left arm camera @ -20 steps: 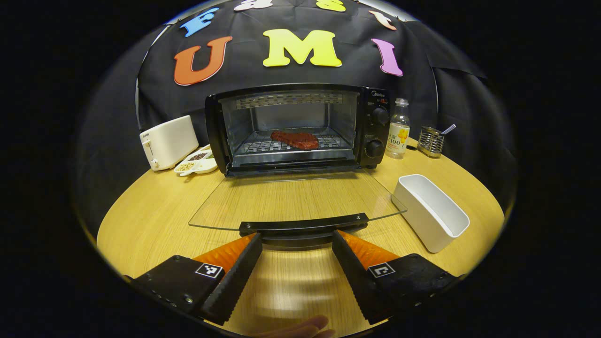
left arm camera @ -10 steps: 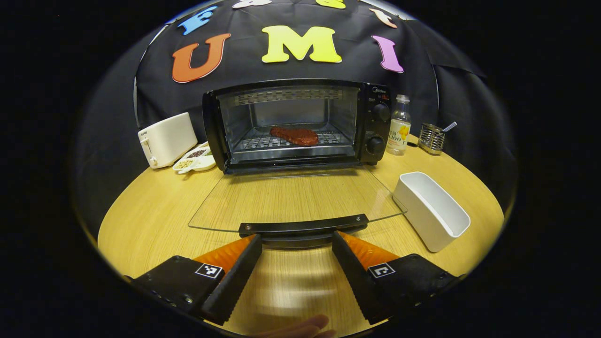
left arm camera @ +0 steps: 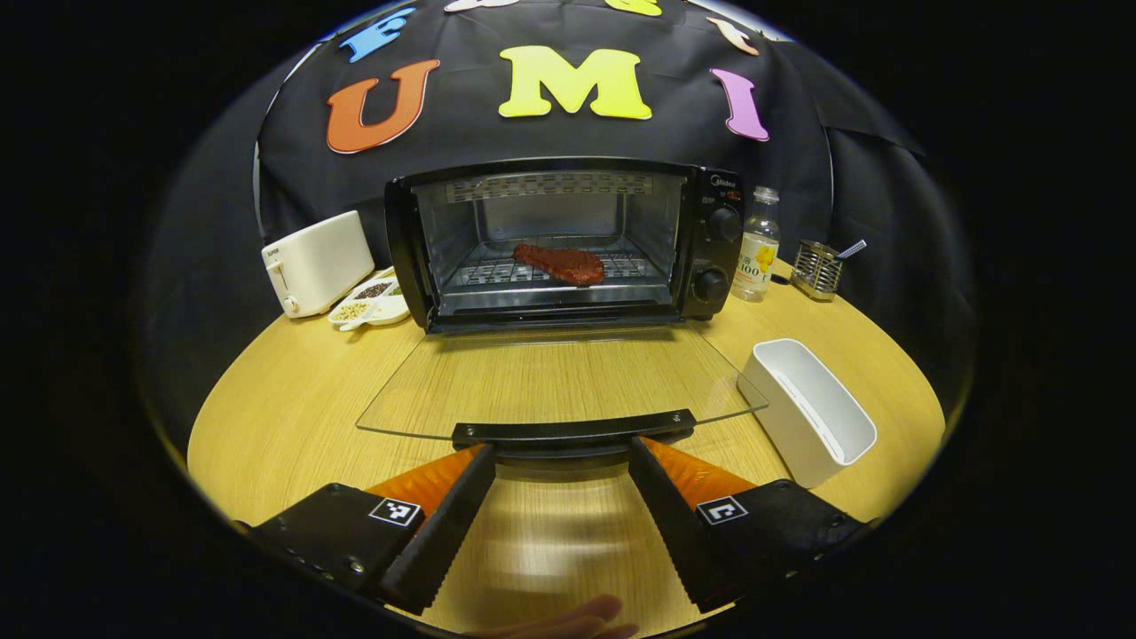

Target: Open the electric oven with the left hand, put the food in, and close the electric oven.

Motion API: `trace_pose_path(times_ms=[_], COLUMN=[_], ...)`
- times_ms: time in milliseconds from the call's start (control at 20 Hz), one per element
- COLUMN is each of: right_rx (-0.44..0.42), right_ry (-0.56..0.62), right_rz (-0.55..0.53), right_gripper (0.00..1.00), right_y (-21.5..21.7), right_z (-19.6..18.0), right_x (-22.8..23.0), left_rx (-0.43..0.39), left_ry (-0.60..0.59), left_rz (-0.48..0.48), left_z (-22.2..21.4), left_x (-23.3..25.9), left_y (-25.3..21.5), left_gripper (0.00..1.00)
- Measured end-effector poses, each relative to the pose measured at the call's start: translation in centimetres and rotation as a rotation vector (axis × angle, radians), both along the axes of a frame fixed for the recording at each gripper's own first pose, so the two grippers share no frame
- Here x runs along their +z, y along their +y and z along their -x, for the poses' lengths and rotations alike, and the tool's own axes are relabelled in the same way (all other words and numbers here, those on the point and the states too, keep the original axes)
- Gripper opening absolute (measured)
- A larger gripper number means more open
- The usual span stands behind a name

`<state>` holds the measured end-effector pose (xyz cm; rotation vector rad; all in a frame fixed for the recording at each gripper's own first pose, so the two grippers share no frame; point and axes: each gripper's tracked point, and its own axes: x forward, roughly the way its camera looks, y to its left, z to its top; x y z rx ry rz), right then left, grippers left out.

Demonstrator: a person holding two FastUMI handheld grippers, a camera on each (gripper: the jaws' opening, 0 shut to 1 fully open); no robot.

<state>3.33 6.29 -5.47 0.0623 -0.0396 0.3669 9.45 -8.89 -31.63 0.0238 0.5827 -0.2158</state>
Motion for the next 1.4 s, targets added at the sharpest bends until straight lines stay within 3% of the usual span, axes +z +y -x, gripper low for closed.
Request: trace_pose_path(times_ms=[100, 200, 350, 400, 450, 650, 1150, 1200, 1400], right_rx=[-0.001, -0.007, -0.013, -0.018, -0.026, -0.046, -0.068, -0.077, -0.093], right_ry=[-0.005, -0.010, -0.012, -0.014, -0.016, -0.023, -0.042, -0.046, -0.041], right_rz=[0.003, 0.008, 0.012, 0.014, 0.017, 0.028, 0.043, 0.046, 0.058], right_gripper=[1.00, 0.96, 0.96, 1.00, 0.96, 0.96, 0.96, 1.00, 0.96], right_y=[0.0, -0.1, -0.3, -0.5, -0.8, -1.4, -1.4, -1.5, -1.4], right_z=[0.2, 0.4, 0.8, 1.0, 1.1, 1.5, 4.2, 4.5, 5.8], right_x=[0.2, 0.3, 0.5, 0.5, 0.6, 1.0, 2.5, 2.8, 3.2], left_rx=[0.003, 0.001, -0.001, -0.008, -0.014, -0.007, 0.006, 0.011, 0.027], left_ry=[-0.029, -0.075, -0.127, -0.141, -0.153, -0.191, -0.330, -0.332, -0.340], left_rz=[0.007, 0.009, 0.016, 0.015, 0.017, 0.045, 0.001, 0.004, 0.029], left_z=[-0.3, -0.9, -1.9, -2.3, -2.7, -4.1, -10.0, -9.8, -9.2], left_x=[1.3, 2.7, 5.0, 5.5, 6.1, 8.1, 12.4, 13.1, 15.3], left_y=[0.1, 0.2, 0.2, 0.2, 0.1, 0.1, 1.0, 1.0, 1.6], left_gripper=[0.97, 0.97, 0.98, 0.98, 0.98, 0.98, 0.97, 0.97, 0.97])
